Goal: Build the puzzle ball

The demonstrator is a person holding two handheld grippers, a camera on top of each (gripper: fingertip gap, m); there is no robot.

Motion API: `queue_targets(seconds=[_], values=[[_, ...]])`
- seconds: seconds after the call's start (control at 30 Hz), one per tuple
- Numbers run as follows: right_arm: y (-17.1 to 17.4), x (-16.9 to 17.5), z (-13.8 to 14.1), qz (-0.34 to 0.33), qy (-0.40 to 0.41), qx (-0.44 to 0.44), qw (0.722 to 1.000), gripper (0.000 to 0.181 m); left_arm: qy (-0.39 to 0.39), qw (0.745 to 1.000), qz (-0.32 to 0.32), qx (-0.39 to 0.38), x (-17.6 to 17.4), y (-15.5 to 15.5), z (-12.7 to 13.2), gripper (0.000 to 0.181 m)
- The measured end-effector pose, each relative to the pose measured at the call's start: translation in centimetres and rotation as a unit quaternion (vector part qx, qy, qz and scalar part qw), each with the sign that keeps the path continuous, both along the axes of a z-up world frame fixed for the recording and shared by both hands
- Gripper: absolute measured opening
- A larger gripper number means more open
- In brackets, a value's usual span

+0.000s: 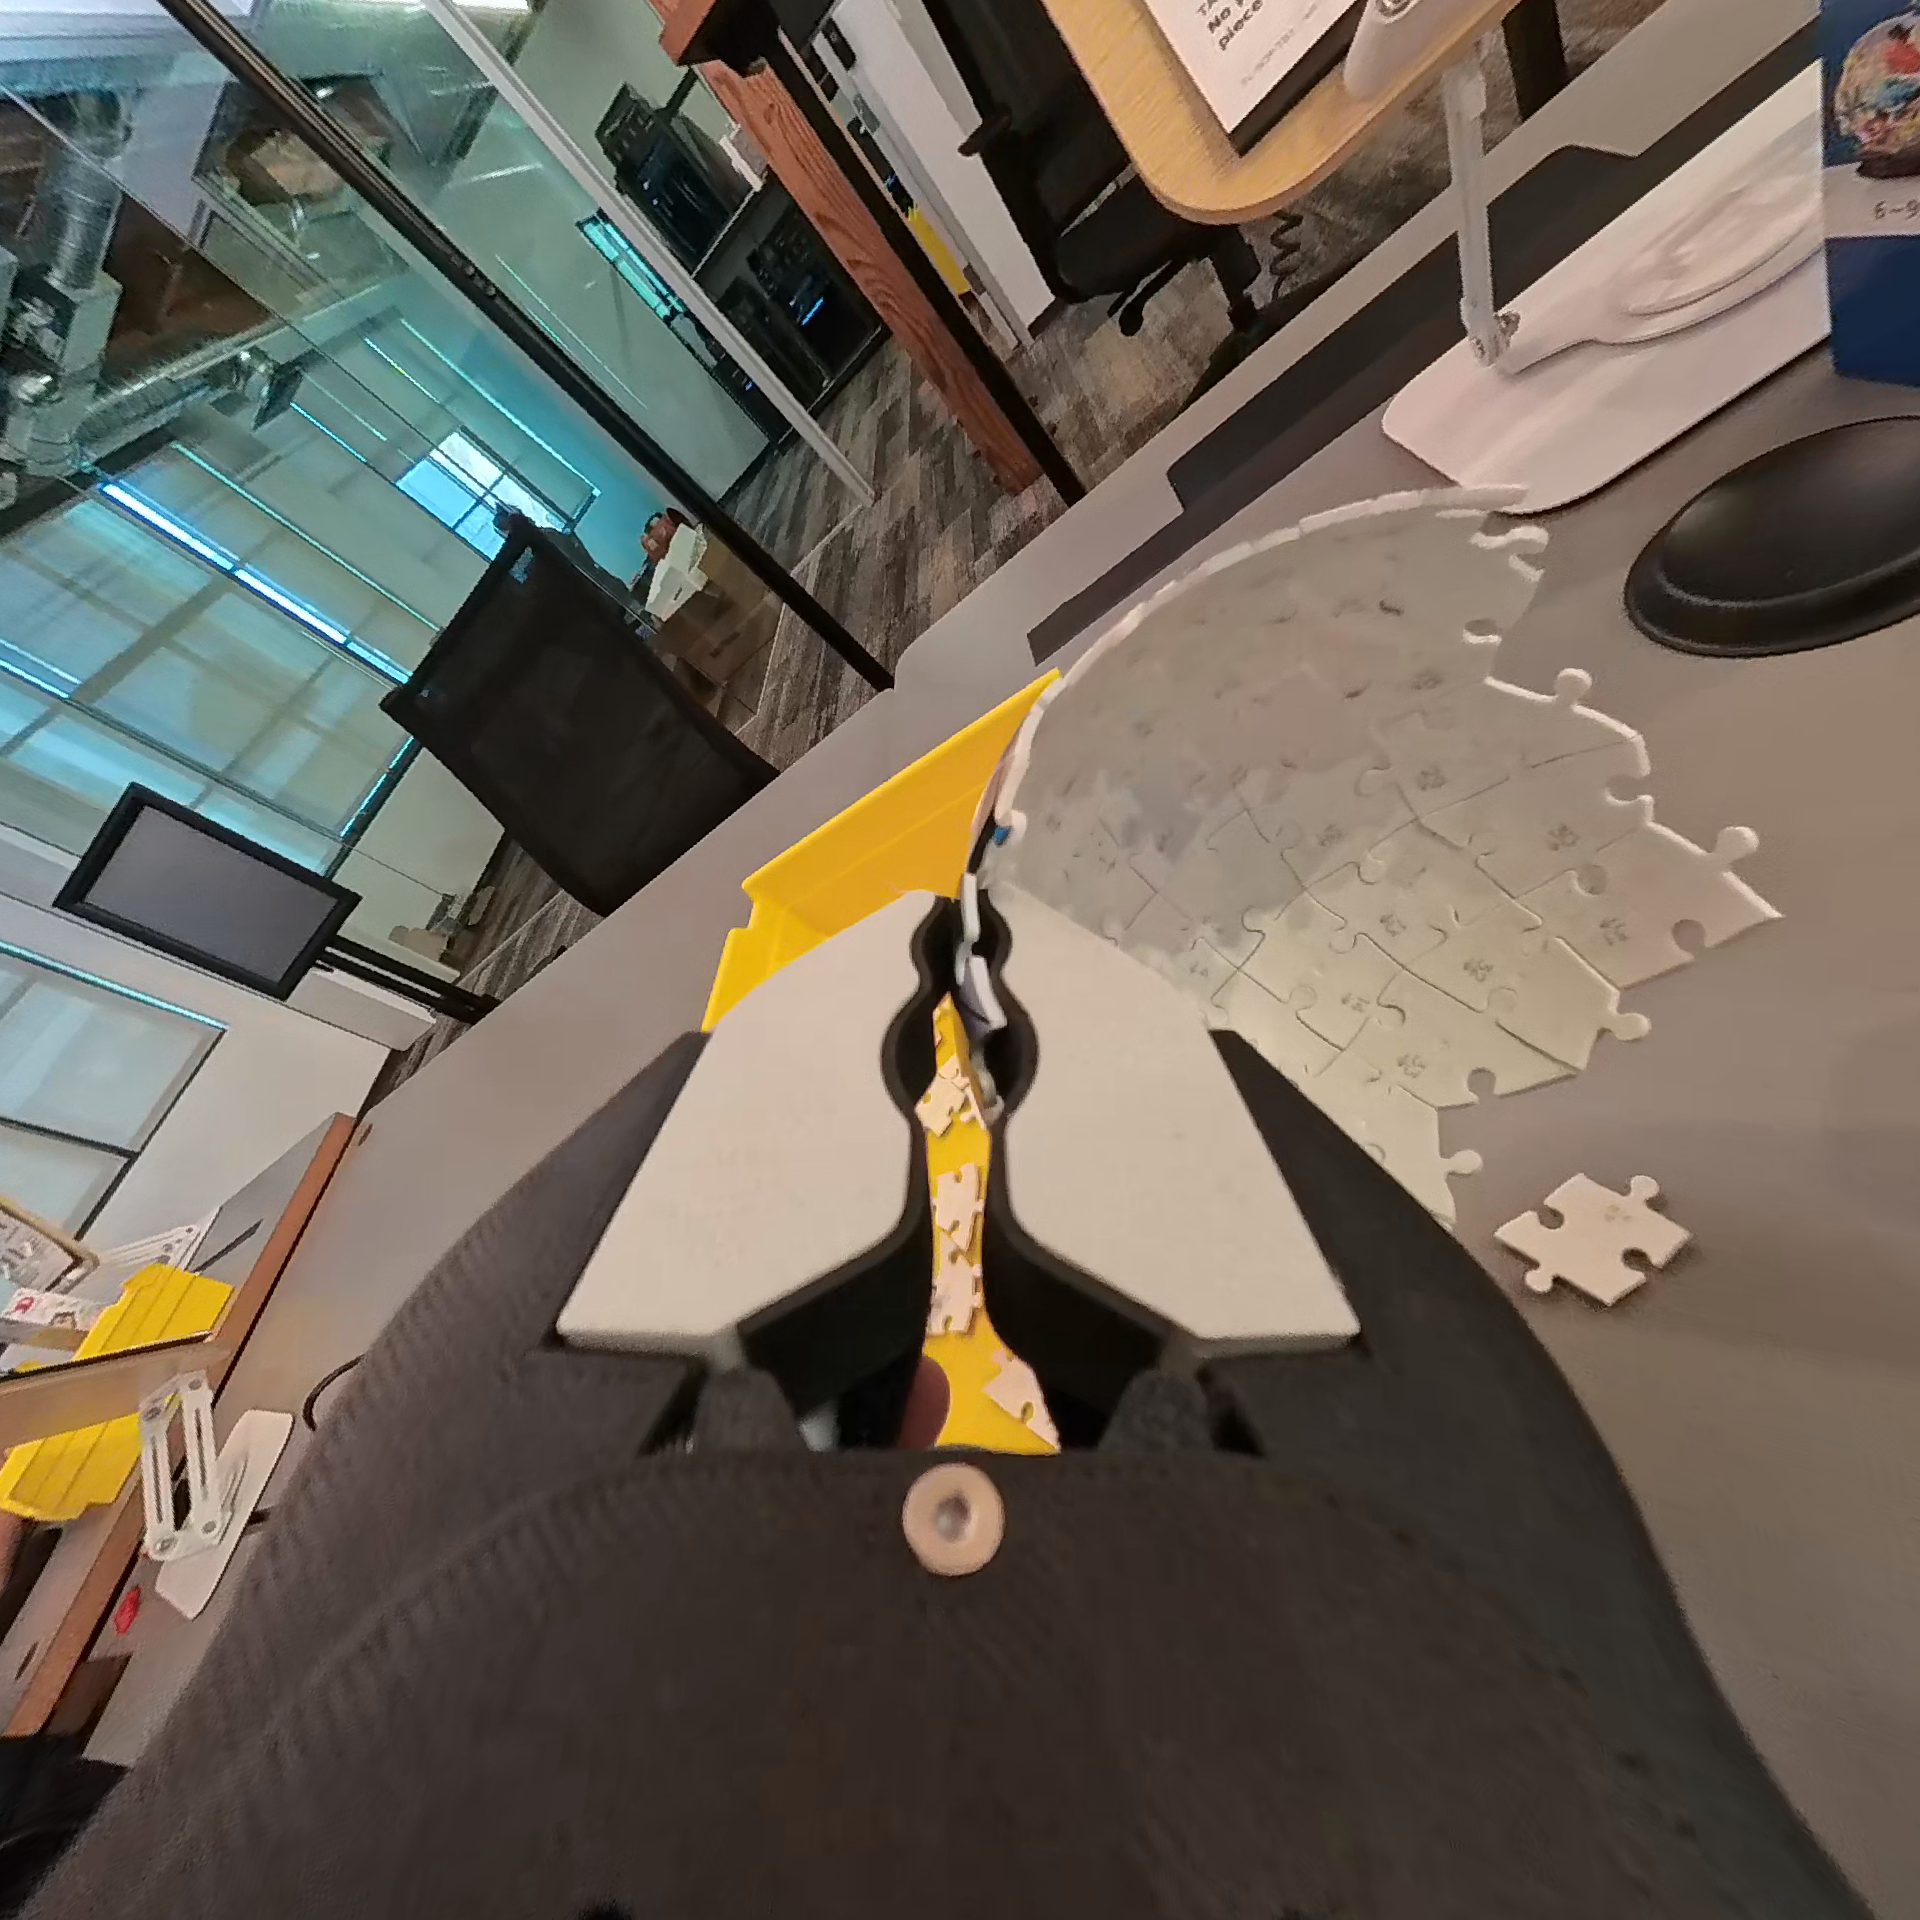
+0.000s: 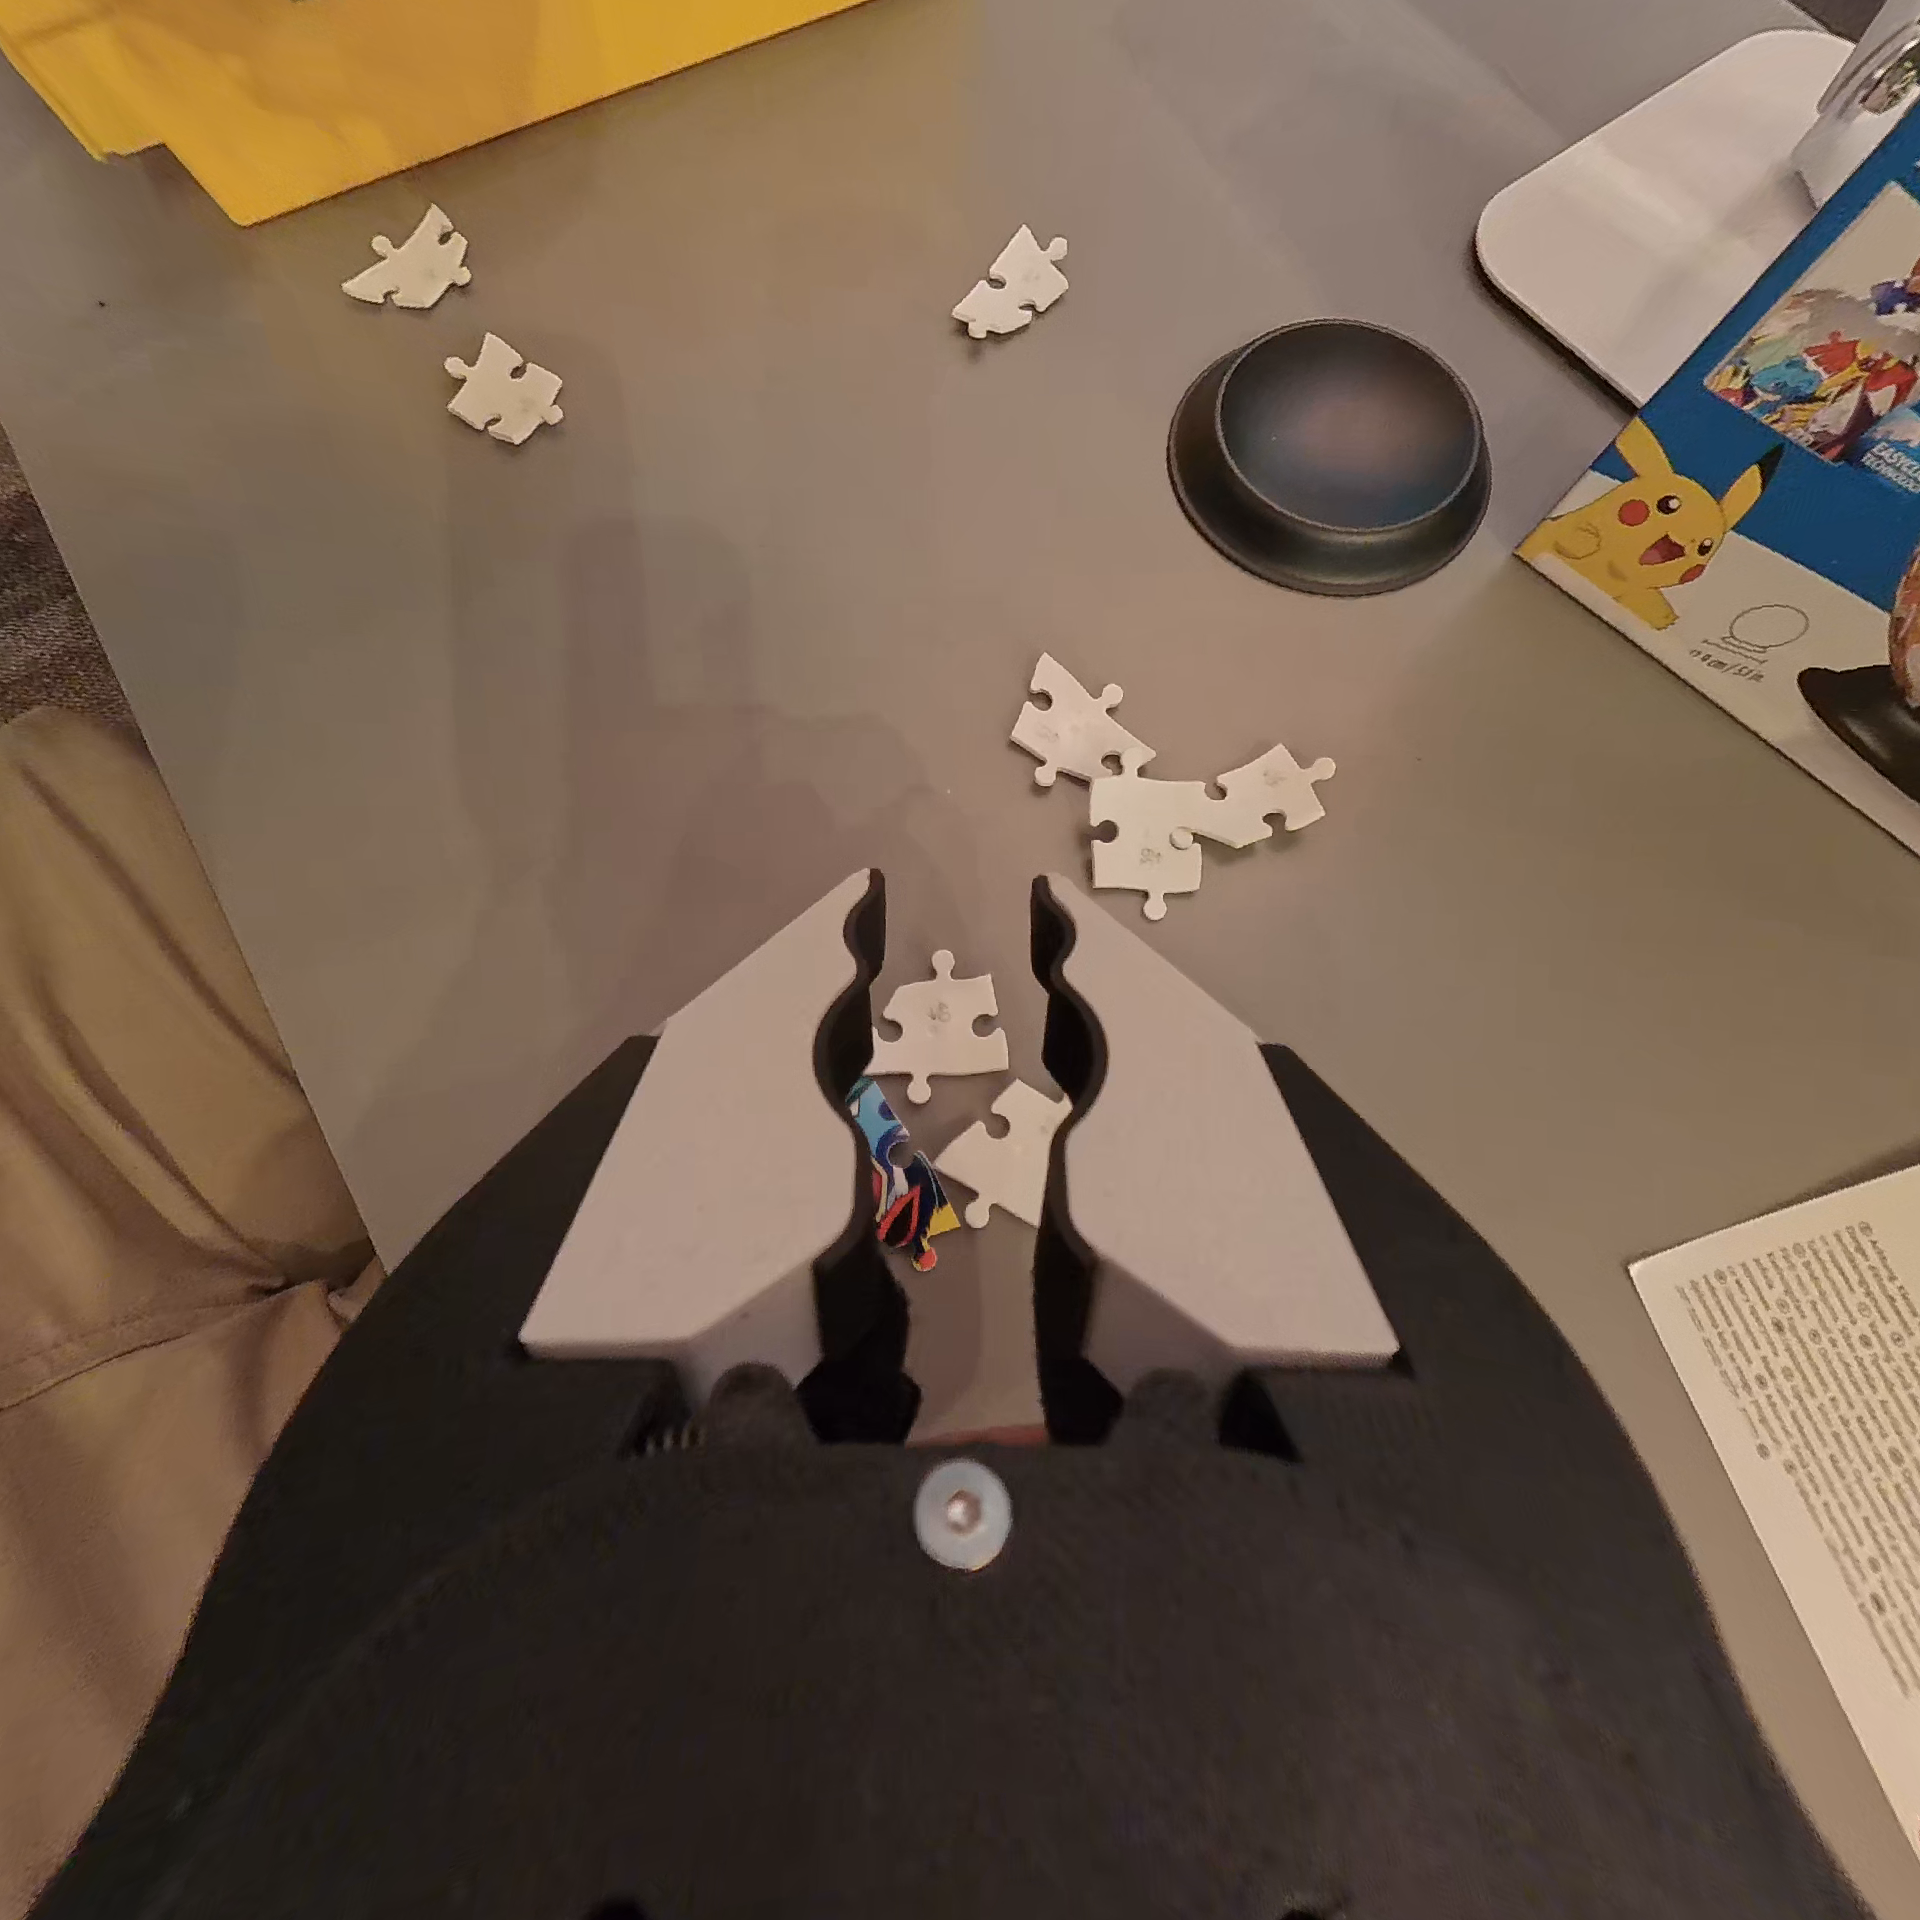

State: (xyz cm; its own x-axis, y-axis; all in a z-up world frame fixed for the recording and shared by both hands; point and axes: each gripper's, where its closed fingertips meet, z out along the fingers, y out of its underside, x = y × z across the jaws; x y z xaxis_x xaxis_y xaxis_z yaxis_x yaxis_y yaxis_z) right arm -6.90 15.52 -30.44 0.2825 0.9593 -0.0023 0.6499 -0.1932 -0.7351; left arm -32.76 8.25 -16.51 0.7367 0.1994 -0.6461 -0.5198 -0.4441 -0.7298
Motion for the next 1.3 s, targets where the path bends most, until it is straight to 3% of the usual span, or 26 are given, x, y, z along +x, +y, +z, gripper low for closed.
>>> queue_targets(seconds=[0.73,1.0,1.3], values=[[2.7,2.0,0.8,-0.046,0.001,0.011,0.999,0.027,-0.004,0.999,-0.042,-0.027,3.0,1.1,-2.4,0.003],[6.8,6.9,2.0,-0.136,0.022,0.015,0.99,0.027,-0.014,0.998,-0.058,-0.033,3.6,2.0,-3.3,0.003],[10.8,14.9,2.2,-0.258,0.017,0.027,0.966,0.027,-0.016,0.995,-0.09,-0.041,5.6,3.9,-3.9,0.003]])
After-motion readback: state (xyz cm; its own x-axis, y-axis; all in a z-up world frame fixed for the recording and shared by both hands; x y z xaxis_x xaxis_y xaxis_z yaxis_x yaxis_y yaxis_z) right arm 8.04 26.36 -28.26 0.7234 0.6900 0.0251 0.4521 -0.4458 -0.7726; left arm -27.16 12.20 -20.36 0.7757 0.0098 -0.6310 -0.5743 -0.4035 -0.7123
